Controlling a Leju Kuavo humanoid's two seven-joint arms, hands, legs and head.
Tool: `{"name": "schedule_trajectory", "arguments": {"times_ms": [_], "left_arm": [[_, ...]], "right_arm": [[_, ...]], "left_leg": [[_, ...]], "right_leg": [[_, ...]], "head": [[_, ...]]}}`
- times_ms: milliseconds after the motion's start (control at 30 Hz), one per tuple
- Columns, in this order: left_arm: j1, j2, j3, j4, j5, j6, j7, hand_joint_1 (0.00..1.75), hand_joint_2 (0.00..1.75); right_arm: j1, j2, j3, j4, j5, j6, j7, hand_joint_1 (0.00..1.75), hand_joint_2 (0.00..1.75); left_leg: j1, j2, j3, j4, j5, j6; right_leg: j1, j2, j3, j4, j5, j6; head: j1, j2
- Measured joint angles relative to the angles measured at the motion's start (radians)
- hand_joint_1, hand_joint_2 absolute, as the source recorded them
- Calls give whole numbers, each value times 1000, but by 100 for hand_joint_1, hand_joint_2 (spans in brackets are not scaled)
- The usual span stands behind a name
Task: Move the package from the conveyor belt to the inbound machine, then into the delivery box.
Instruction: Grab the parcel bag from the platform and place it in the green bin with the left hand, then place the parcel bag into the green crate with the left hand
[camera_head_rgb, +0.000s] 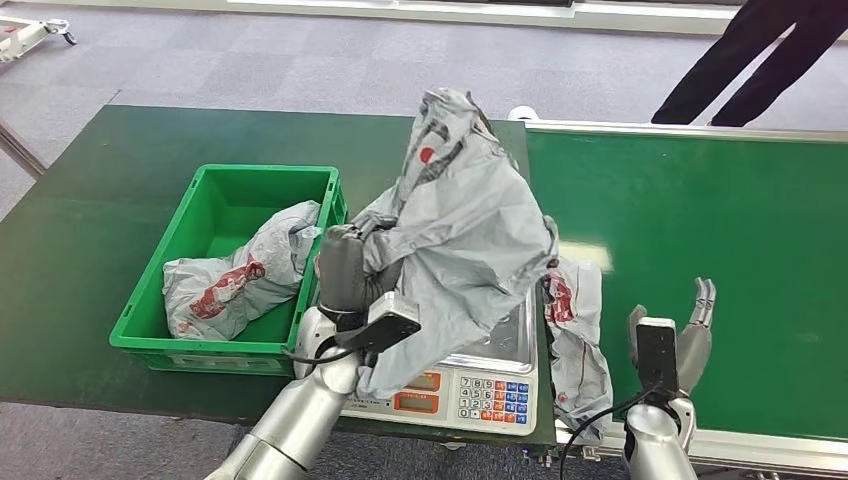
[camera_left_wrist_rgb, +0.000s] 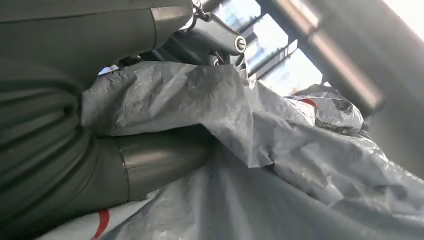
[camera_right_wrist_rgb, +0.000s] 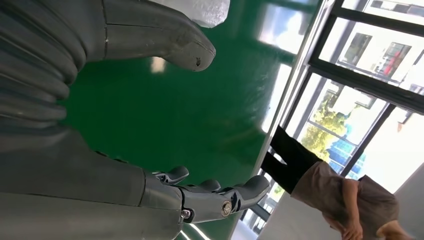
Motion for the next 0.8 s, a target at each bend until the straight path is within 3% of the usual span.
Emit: {"name": "schedule_trajectory", "arguments": {"times_ms": [133, 533, 667, 800], "left_arm": [[27, 16, -10, -143, 48, 55, -11, 175, 175], [80, 39, -19, -357, 15, 58, -13, 175, 175], [104, 35, 43, -495, -73, 59, -13, 175, 175], [106, 18, 187, -542, -196, 59, -11, 175, 175]], "right_arm": [[6, 0, 2, -9, -5, -7, 0, 0, 175], [13, -1, 5, -26, -20, -10, 0, 0, 175], [34, -2, 5, -43, -29, -15, 0, 0, 175], [56, -4, 5, -63, -28, -19, 0, 0, 175]], "left_leg": [[0, -1, 0, 0, 0, 0], [0, 0, 0, 0, 0, 0], [0, 0, 0, 0, 0, 0], [0, 0, 0, 0, -1, 0]], "right_leg": [[0, -1, 0, 0, 0, 0], [0, 0, 0, 0, 0, 0], [0, 0, 0, 0, -1, 0], [0, 0, 0, 0, -1, -1]], "head": [[0, 0], [0, 0], [0, 0], [0, 0]]}}
